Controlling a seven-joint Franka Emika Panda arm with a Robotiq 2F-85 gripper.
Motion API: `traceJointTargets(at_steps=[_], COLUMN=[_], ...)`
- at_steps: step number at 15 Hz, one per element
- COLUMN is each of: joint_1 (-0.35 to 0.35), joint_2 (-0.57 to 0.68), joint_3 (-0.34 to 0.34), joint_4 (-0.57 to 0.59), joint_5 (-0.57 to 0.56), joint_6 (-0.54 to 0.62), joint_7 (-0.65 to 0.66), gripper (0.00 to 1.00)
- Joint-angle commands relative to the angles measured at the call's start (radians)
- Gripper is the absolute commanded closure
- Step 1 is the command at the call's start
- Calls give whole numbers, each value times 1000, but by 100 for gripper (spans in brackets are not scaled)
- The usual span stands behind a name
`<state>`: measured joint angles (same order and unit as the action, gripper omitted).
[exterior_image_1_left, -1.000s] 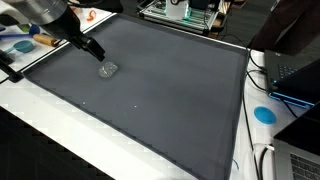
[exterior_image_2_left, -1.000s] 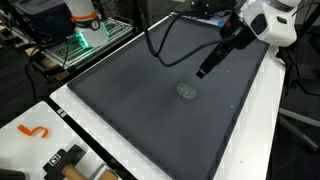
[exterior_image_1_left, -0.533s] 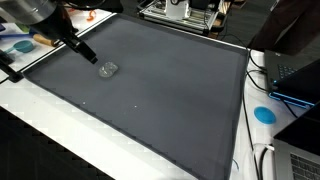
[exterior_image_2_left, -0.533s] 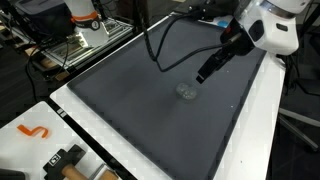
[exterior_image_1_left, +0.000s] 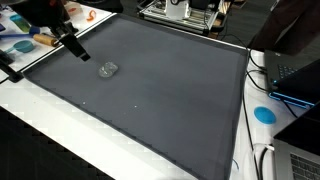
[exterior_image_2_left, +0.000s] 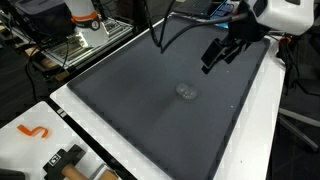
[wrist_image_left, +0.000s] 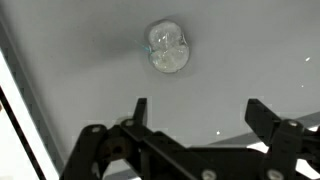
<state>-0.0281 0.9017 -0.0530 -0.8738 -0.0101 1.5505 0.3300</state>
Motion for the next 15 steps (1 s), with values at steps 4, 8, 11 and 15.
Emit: traceJointTargets(at_steps=[4, 8, 11, 15], joint_1=[-15, -19, -4, -4], joint_2=[-145, -225, -182, -205], joint_3=[2, 3, -17, -17], joint_4=[-163, -271, -196, -233], joint_5=[32, 37, 21, 22], joint_6=[58, 95, 67, 75], joint_7=[76, 107, 83, 85], gripper=[0, 0, 0, 0])
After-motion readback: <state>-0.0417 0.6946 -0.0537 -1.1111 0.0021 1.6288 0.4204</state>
